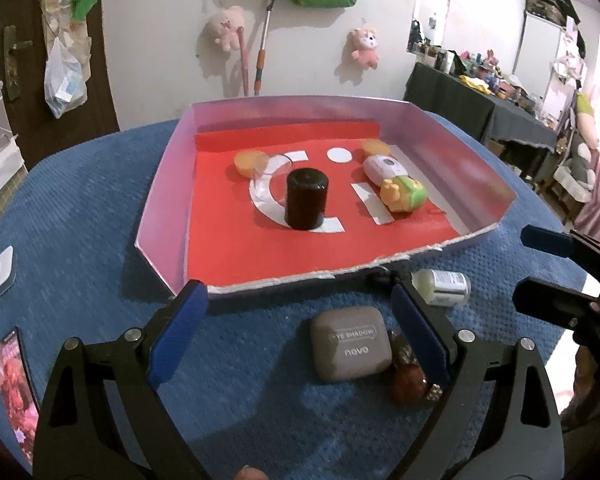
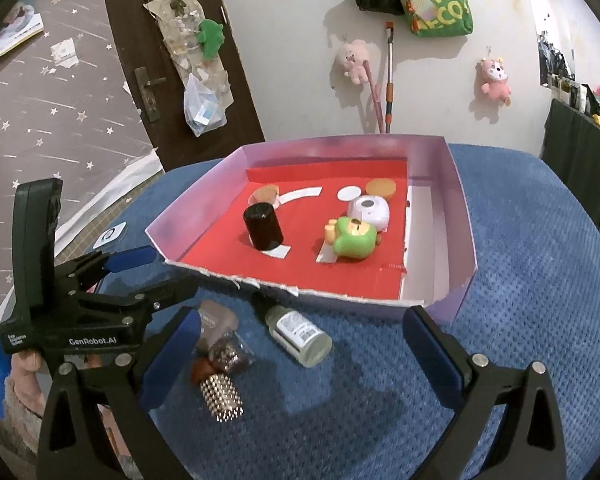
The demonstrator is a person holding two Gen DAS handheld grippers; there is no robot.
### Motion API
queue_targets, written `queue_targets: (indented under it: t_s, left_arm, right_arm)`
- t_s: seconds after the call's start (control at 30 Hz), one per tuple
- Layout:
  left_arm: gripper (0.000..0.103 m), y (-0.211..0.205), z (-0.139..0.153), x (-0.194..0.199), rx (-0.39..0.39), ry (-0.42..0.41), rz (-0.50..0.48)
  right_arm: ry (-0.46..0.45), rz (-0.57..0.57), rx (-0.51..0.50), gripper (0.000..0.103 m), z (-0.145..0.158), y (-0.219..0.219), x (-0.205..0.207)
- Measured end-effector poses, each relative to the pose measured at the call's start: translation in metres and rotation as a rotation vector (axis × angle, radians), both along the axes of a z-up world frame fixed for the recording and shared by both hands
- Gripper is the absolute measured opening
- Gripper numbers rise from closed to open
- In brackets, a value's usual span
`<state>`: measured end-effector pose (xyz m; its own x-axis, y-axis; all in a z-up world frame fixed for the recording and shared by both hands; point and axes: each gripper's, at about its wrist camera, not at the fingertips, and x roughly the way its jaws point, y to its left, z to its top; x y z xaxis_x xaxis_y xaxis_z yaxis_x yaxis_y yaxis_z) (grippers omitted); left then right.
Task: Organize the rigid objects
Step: 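Open both grippers and withdraw them from the box, then grasp the grey eye shadow case with the left gripper while the right gripper grasps the studded roller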
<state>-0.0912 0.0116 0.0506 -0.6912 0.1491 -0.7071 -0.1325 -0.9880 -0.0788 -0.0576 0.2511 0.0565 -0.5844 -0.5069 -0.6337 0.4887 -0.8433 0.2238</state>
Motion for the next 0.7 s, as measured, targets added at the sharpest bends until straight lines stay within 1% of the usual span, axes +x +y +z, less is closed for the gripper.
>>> queue_targets:
  t_s: [0.1, 0.23, 0.43, 0.6, 0.7]
  left_arm:
    - [0.094, 0.001, -0.004, 0.001, 0.011, -0.016, -0.006]
    - [0.094, 0.003, -0.011, 0.003, -0.003, -0.032, -0.002]
    - [0.094, 0.006, -0.020, 0.004, -0.014, -0.054, -0.006]
    - [0.094, 0.010, -0.028, 0.002, 0.001, -0.084, -0.031]
    - [0.094, 0.011, -0.032, -0.001, -0.002, -0.097, -0.024]
  right_arm:
    - [-0.009, 0.004, 0.005, 0.103, -0.004, 0.001, 0.005]
    - [-0.022, 0.020, 0.021, 0.103, -0.012, -0.002, 0.011]
    - [-0.033, 0.061, 0.076, 0.103, -0.025, -0.013, 0.025]
    - [-0.033, 0.095, 0.109, 0.103, -0.033, -0.022, 0.034]
    - [-0.030, 0.117, 0.122, 0.103, -0.037, -0.028, 0.039]
